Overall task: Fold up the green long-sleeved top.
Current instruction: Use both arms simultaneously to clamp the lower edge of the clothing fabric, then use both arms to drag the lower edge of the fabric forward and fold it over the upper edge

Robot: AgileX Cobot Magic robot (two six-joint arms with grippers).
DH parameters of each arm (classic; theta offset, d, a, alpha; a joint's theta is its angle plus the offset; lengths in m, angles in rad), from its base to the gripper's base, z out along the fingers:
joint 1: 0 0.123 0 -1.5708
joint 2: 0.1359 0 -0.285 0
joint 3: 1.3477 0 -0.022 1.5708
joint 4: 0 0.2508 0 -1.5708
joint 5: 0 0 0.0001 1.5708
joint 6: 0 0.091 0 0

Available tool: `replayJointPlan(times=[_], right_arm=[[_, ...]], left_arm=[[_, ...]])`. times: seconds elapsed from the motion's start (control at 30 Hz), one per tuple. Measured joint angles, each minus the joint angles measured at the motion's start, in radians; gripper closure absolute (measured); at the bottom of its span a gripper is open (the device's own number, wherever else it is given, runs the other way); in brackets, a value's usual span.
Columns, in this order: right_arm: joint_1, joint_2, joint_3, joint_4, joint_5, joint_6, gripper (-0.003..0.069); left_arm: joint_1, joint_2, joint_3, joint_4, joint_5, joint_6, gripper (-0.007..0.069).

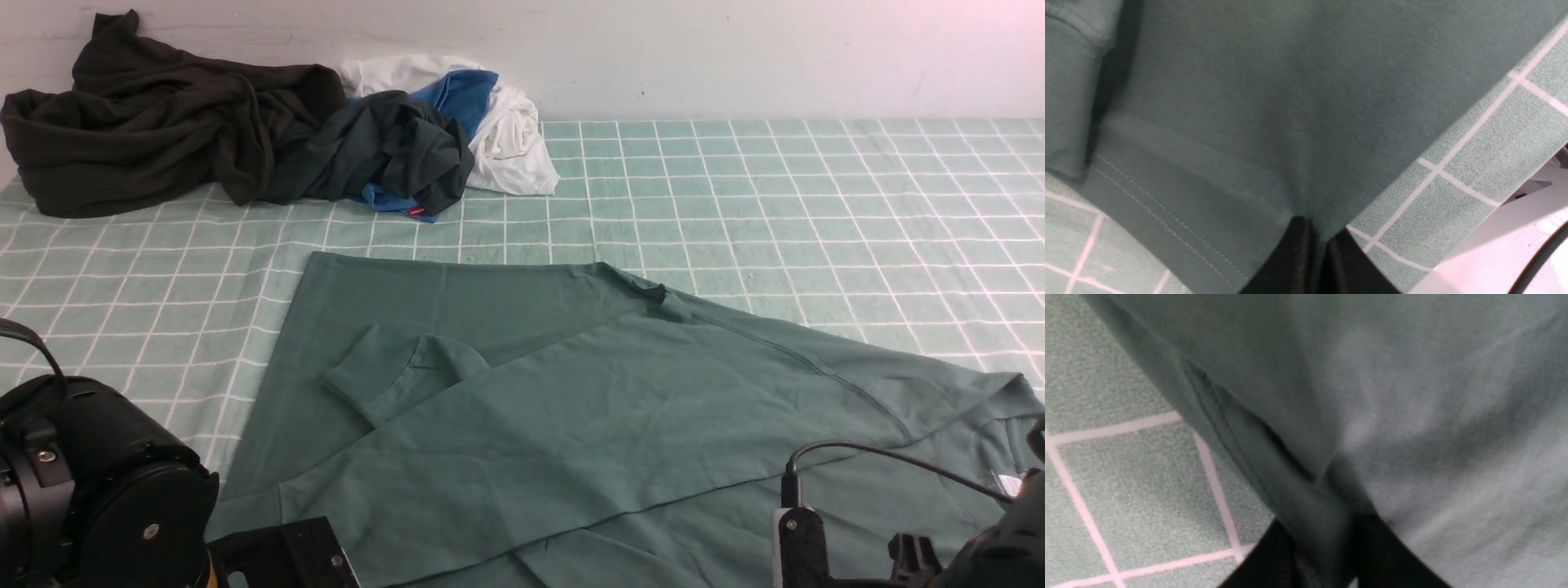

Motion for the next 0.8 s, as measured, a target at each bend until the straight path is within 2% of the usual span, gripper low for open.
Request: replayJointPlan(times=[0.13,0.2,0.37,0.47,0.5,0.53,0.63,0.8], right_arm=[[0.000,-0.007,-0.016,-0.021,0.020,0.001,0.0617],[0.000,-0.020,-0.045,-0.041,0.058,0.001,0.0631],[-0.039,-0.046,-0.206,-0.164,0.156,0.001,0.0633],[-0.155,-0.025,-0.373,-0.174,0.135,-0.010,0.0633],[-0.162,-0.022,-0.373,-0.175,0.132,-0.013,0.0633],[-0.234,0.020,-0.468,-0.141,0.101,-0.038,0.0633],[-0.311,0.106,-0.605,-0.061,0.071,-0.096,0.0633],[-0.375,0.284,-0.772,0.009,0.031,-0.142,0.0633]], left_arm=[[0.006,0.000,-0.002,0.000,0.000,-0.002,0.0619],[0.017,0.000,-0.014,0.003,0.001,-0.008,0.0619],[0.096,0.001,-0.154,0.056,0.016,-0.041,0.0619],[0.198,0.033,-0.324,0.092,0.021,-0.030,0.0618],[0.203,0.033,-0.335,0.093,0.020,-0.029,0.0618],[0.247,0.077,-0.437,0.095,0.015,-0.003,0.0617],[0.310,0.201,-0.606,0.097,-0.021,0.038,0.0617],[0.344,0.417,-0.844,0.134,-0.075,0.073,0.0617]])
